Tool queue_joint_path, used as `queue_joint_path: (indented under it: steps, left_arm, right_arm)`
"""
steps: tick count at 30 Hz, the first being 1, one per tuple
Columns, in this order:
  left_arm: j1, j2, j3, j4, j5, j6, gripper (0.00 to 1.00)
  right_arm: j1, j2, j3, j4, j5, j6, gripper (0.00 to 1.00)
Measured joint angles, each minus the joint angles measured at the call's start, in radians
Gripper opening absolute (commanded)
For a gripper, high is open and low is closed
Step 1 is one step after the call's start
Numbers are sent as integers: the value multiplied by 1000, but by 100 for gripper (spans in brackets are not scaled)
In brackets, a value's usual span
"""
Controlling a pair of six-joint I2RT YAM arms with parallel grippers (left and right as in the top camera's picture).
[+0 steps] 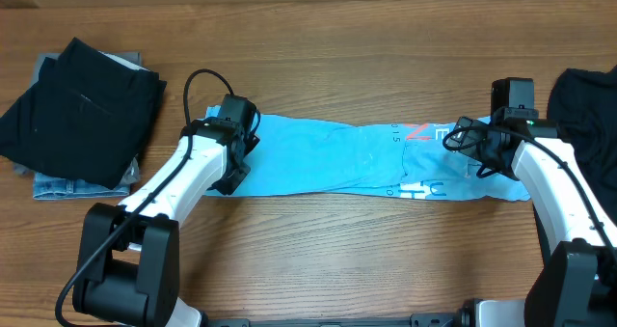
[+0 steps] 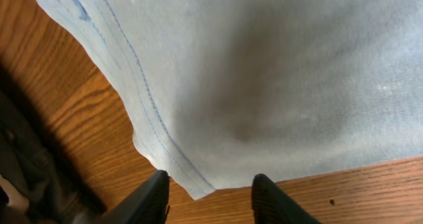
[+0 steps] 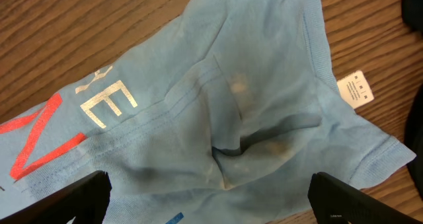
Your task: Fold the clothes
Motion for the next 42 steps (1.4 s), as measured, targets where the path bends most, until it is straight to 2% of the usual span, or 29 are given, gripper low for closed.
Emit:
queue_joint_path:
  steps: [2,7,13,15,20,21,23,27,34,42]
  left_arm:
    - [0,0,0,10,-1,15,57]
    - [0,0,-13,44,-3,49,58]
    - [1,0,-59,94,-12,89,83]
    - [8,0,-58,111,-11,45,85]
    - [64,0,-14,85,53,-149,78]
    - [75,0,3,80,72,-171,69]
    - [113,0,60,71,151,-243,58]
    - [183,0,111,130,278,-320,52]
    - [275,42,115,237,467,-435,50]
    - [273,174,115,312,544,-475,50]
  right_arm:
    - [0,0,0,0,0,0,100]
    - [0,0,0,0,0,0,100]
    - [0,0,0,0,0,0,100]
    - [0,0,0,0,0,0,100]
    - [0,0,0,0,0,0,100]
    - [0,0,0,0,0,0,100]
    - [0,0,0,0,0,0,100]
    - [0,0,0,0,0,0,100]
    - [0,0,0,0,0,1,100]
    - [0,0,0,0,0,0,100]
